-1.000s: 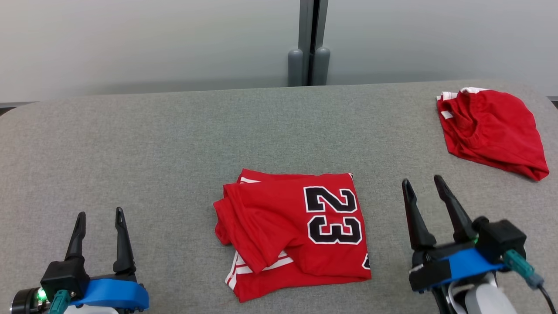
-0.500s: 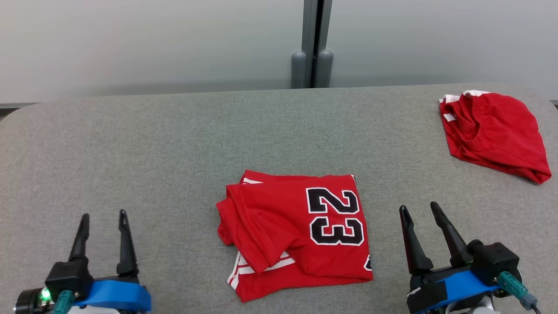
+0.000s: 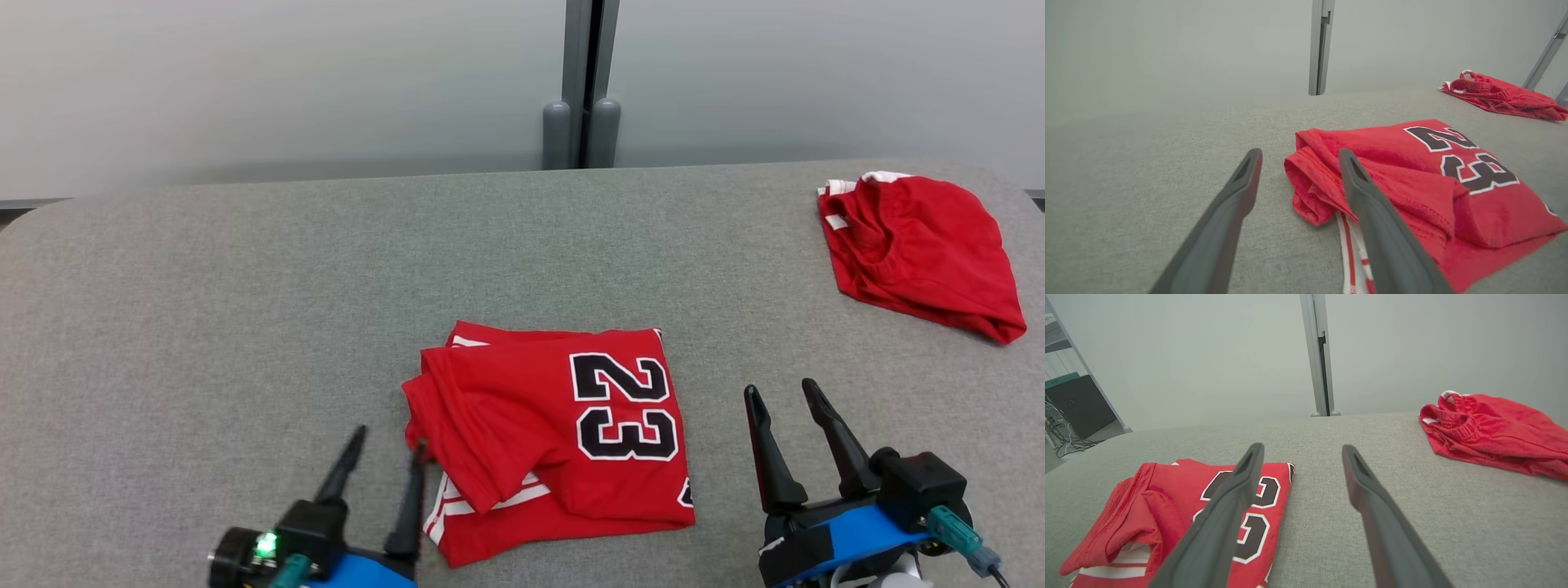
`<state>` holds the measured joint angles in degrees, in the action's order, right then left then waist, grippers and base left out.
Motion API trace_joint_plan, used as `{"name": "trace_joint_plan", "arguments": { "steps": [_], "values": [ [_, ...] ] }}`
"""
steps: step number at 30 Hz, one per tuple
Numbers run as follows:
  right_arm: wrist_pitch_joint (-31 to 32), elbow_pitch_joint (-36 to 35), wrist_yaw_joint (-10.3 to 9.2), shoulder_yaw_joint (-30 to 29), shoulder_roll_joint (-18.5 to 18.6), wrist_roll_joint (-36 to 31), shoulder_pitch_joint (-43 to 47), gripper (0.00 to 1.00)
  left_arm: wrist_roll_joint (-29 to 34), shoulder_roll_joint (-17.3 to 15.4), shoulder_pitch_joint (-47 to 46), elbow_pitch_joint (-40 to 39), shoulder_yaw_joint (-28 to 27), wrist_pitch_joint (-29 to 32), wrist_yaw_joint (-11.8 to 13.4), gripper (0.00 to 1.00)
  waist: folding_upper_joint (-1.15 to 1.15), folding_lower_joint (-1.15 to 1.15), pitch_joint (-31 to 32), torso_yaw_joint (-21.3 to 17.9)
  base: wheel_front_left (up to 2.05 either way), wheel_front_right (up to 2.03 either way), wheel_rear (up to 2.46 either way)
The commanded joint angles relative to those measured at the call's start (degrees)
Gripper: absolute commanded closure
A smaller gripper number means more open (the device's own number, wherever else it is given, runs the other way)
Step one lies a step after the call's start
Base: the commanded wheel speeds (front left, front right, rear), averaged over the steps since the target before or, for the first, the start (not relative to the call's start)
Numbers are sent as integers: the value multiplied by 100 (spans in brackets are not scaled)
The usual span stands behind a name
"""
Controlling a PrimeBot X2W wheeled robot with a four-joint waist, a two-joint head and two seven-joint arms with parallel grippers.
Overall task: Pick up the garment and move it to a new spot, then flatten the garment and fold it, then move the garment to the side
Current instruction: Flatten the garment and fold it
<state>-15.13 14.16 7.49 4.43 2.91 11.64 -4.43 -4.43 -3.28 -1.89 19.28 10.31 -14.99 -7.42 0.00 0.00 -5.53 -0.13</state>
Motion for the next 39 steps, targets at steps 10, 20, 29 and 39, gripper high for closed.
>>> {"name": "trace_joint_plan", "arguments": {
  "steps": [10,20,29,39],
  "values": [
    [1,15,1,-6,2,46,-116,0,-657,-214,-55,501,1279,132,-8,0,0,0,-74,-130,0,0,0],
    [1,50,1,68,2,77,-145,0,-1017,-327,-260,684,1887,196,-9,0,0,0,-115,-204,0,0,0],
    [1,95,1,131,2,50,-168,0,-1212,-262,-513,949,2046,142,-9,0,0,0,-125,-304,0,0,0],
    [1,133,1,95,2,32,-72,0,-1480,-269,-724,1210,1946,50,-6,100,0,0,-78,-263,0,0,0]
  ]
}}
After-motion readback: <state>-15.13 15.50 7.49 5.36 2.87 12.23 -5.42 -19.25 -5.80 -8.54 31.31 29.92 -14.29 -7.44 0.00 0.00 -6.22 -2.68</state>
